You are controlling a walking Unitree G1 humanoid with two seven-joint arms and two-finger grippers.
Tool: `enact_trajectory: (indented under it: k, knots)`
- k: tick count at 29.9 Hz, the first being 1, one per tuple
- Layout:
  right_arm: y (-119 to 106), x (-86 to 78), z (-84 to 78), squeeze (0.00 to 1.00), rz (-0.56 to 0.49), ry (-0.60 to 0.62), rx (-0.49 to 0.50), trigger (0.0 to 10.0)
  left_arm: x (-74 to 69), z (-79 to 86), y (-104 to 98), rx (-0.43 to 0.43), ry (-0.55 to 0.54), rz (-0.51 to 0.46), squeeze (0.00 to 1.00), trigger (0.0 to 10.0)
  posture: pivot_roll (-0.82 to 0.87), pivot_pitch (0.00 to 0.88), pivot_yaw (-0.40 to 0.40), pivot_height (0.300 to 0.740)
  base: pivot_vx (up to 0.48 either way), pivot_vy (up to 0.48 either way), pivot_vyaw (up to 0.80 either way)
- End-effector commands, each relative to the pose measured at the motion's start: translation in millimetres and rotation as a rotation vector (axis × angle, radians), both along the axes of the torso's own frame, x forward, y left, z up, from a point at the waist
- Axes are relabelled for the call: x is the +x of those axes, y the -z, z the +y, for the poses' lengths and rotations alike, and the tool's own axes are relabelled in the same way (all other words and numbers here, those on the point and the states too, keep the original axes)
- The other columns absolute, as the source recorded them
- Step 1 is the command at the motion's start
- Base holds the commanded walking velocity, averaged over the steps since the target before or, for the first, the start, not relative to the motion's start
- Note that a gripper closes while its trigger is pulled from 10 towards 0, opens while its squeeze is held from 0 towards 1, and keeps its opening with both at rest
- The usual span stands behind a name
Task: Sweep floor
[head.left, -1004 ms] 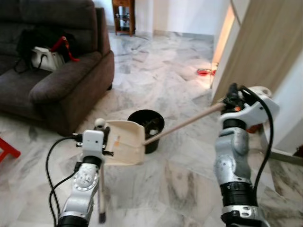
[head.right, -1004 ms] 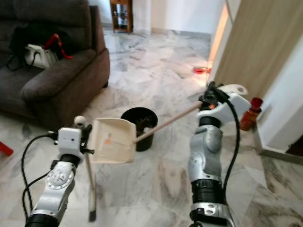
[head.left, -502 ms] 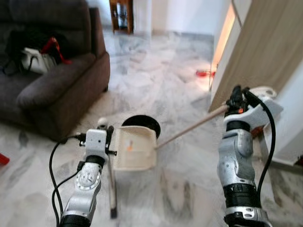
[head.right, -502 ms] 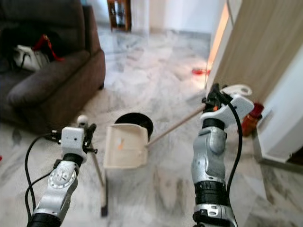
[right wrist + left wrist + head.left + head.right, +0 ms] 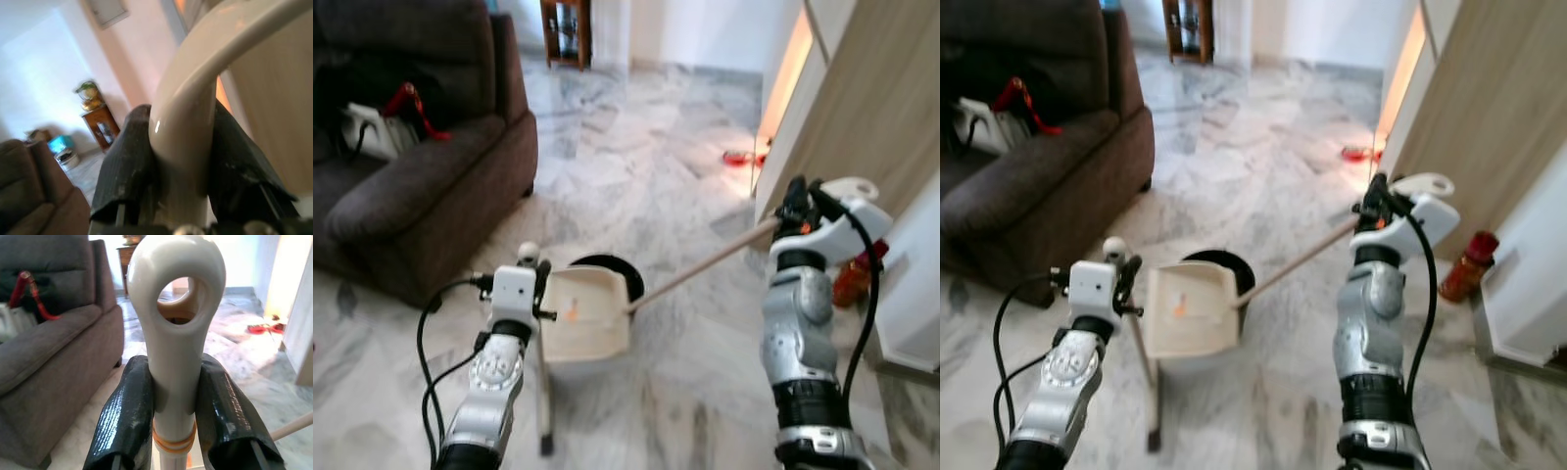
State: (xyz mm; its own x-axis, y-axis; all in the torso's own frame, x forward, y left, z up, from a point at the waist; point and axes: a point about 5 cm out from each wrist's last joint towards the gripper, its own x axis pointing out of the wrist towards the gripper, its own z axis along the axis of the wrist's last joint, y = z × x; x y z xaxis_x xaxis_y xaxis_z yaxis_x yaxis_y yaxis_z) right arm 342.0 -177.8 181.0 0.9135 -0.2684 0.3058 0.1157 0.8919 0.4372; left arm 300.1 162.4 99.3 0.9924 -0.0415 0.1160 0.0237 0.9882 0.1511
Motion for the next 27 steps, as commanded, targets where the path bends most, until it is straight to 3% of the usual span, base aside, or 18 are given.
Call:
enact_trajectory:
  k: [1,22,27]
  knots:
    - [-15,2.3,9.6,0.0,-0.068,-0.034,0.053,10.0,4.0,5.3,-14,0.031,-0.011,-0.062,0.0,10.0,0.12,0.0,-0.028,0.74,0.405,0.0,0.0]
    - [-25,2.3,9.2,0.0,-0.108,-0.042,0.065,10.0,3.7,6.6,-18,0.018,-0.025,-0.078,0.0,10.0,0.12,0.0,-0.035,0.74,0.403,0.0,0.0]
    - [-27,2.0,10.5,0.0,-0.117,-0.047,0.067,10.0,2.9,6.1,-18,0.009,-0.022,-0.086,0.0,10.0,0.12,0.0,-0.038,0.74,0.06,0.0,0.0]
